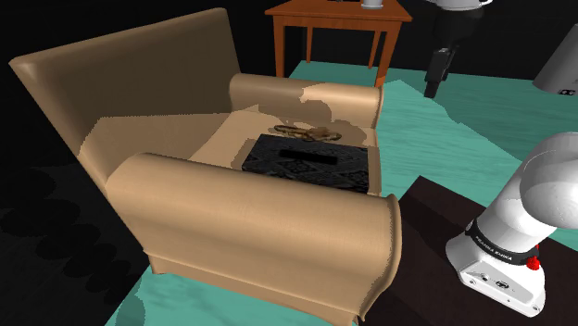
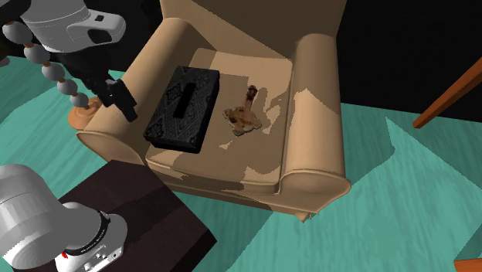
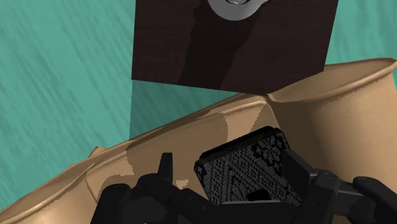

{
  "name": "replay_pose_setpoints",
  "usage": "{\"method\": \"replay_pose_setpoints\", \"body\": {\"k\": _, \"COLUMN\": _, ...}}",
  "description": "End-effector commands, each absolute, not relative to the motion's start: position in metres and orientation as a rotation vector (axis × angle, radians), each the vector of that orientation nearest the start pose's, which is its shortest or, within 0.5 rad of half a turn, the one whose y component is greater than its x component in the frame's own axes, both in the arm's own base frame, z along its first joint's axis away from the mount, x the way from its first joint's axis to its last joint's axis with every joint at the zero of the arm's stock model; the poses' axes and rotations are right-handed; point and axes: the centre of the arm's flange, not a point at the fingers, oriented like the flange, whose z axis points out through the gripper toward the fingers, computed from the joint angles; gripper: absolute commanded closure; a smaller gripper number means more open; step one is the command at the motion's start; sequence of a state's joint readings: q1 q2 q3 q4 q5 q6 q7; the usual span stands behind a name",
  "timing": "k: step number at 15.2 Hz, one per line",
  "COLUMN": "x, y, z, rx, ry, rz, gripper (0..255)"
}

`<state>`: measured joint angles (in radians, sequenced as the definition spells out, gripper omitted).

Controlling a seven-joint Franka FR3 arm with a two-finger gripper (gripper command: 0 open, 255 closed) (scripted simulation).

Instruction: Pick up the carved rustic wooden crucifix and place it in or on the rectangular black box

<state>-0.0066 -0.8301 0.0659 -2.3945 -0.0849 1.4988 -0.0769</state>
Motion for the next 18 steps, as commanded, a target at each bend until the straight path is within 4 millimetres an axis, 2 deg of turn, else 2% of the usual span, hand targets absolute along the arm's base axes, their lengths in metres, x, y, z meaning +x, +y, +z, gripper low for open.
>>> {"method": "replay_pose_setpoints", "body": {"k": 1, "x": 0.287, "y": 0.013, "z": 0.58, "rx": -3.267, "ry": -0.18, "rz": 0.113, "gripper": 0}}
{"method": "replay_pose_setpoints", "body": {"k": 18, "x": 0.455, "y": -0.006, "z": 0.446, "rx": -3.265, "ry": -0.331, "rz": 0.014, "gripper": 0}}
